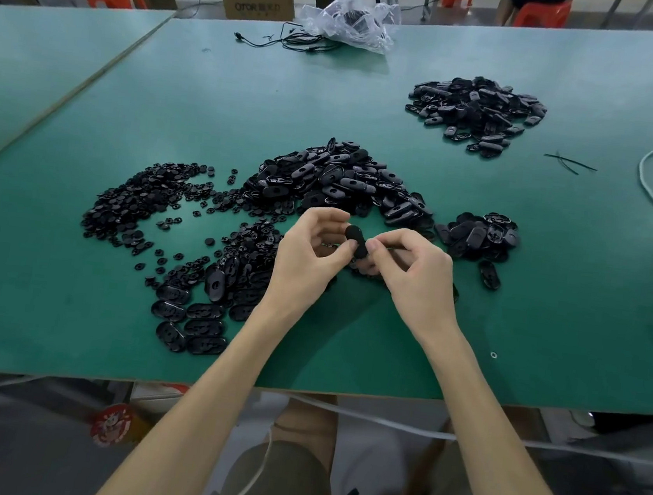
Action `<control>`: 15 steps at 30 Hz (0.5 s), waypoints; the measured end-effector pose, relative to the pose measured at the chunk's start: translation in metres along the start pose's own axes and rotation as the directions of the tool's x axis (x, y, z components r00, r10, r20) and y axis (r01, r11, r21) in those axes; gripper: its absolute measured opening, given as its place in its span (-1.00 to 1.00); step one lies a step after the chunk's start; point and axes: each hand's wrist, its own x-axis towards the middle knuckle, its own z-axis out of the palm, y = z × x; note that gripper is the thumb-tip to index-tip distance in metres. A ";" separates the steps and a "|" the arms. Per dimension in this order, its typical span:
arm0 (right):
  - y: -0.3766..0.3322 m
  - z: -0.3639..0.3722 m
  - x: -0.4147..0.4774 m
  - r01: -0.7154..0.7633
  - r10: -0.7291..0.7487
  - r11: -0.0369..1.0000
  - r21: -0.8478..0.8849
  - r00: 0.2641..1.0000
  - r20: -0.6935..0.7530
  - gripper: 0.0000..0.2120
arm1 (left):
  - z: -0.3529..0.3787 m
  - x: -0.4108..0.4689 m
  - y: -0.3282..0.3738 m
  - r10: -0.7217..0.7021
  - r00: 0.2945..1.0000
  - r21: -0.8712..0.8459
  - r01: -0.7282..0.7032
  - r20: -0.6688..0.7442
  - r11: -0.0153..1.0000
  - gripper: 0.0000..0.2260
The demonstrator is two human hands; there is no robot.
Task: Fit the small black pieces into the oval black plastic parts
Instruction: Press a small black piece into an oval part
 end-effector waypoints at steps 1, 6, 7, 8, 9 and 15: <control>0.000 0.000 0.000 0.001 -0.001 1.000 0.029 1.000 0.006 -0.96 | 0.000 0.000 0.000 -0.007 1.000 -0.012 0.007 0.000 1.000 -0.73; 0.000 0.000 0.000 0.007 -0.008 0.998 0.055 1.000 0.010 -0.96 | 0.000 0.001 -0.002 -0.018 1.000 -0.016 0.018 -0.011 1.000 -0.84; 0.000 0.001 0.000 0.010 -0.010 0.999 0.051 1.000 0.013 -0.96 | 0.000 0.001 -0.002 0.004 1.000 -0.006 -0.004 0.006 1.000 -0.84; 0.000 0.000 0.000 0.012 -0.013 0.999 0.049 1.000 0.014 -0.96 | 0.000 0.001 -0.001 0.032 0.999 0.019 -0.032 0.036 0.999 -0.84; 0.000 0.000 0.000 0.012 -0.013 0.999 0.051 1.000 0.012 -0.96 | 0.000 0.000 -0.001 0.059 0.996 0.058 -0.063 0.071 0.996 -0.82; 0.000 0.001 0.000 0.000 0.000 0.998 0.062 1.000 -0.007 -0.93 | 0.001 0.001 -0.004 0.040 0.996 0.090 -0.048 0.083 0.995 -0.84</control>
